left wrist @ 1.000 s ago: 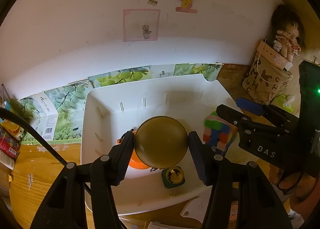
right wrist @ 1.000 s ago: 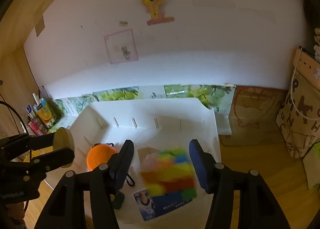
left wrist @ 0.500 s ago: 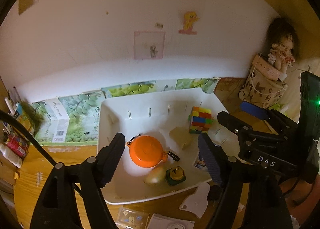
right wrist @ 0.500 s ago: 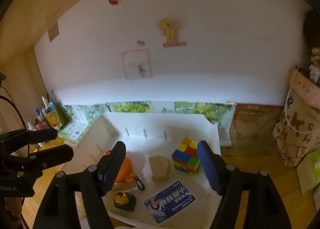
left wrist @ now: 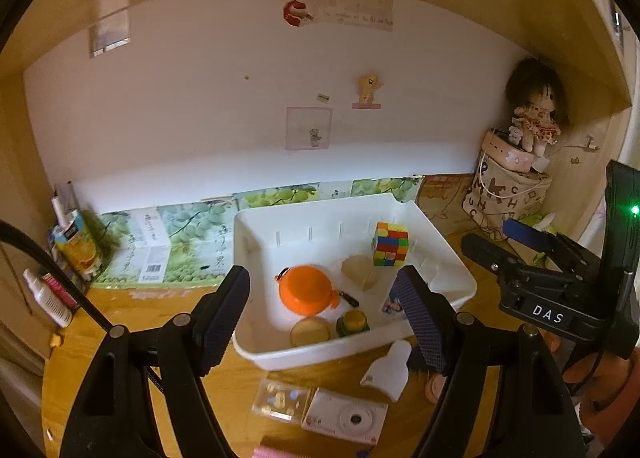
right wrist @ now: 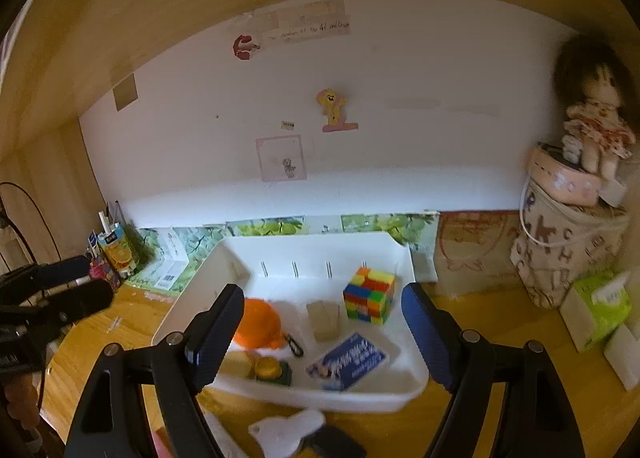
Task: Organize rigid objects
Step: 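Withdraw both grippers from the bin toward the remaining desk items, then grasp the pink hair roller with the left gripper while the right grasps the pink tape roller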
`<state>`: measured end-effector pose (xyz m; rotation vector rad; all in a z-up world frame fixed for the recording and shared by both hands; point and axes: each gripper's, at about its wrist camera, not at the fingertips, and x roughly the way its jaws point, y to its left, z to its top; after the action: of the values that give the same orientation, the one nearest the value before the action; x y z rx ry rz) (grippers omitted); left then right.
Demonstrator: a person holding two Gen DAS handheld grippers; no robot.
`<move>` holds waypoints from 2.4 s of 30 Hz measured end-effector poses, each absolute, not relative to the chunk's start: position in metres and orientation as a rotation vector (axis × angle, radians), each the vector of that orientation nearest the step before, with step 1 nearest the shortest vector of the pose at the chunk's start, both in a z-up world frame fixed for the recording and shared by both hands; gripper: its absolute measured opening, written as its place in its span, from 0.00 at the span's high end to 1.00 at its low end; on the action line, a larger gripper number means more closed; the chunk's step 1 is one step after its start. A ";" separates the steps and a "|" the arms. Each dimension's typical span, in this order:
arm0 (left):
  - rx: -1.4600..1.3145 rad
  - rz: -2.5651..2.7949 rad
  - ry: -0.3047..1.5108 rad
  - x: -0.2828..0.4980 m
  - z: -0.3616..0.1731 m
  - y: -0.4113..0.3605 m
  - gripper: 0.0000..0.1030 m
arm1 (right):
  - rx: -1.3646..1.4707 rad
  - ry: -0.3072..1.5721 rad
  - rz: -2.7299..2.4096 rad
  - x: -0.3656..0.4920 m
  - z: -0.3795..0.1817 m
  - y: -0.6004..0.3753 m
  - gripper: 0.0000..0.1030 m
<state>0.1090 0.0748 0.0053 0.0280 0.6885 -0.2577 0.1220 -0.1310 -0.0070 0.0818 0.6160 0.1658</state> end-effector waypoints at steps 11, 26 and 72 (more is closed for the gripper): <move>0.017 -0.215 0.681 0.050 0.009 0.096 0.23 | 0.106 0.670 0.150 0.062 -0.017 -0.126 0.20; -0.025 -0.082 0.777 0.015 -0.008 0.091 0.23 | 0.143 0.797 0.189 0.034 -0.050 -0.152 0.17; -0.499 0.171 1.234 0.047 -0.116 0.121 0.17 | 0.185 1.268 0.216 0.072 -0.159 -0.170 0.17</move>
<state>0.0474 0.1206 -0.1158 -0.4992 1.2336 0.1705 0.0721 -0.1703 -0.1595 0.1852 1.2678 0.2158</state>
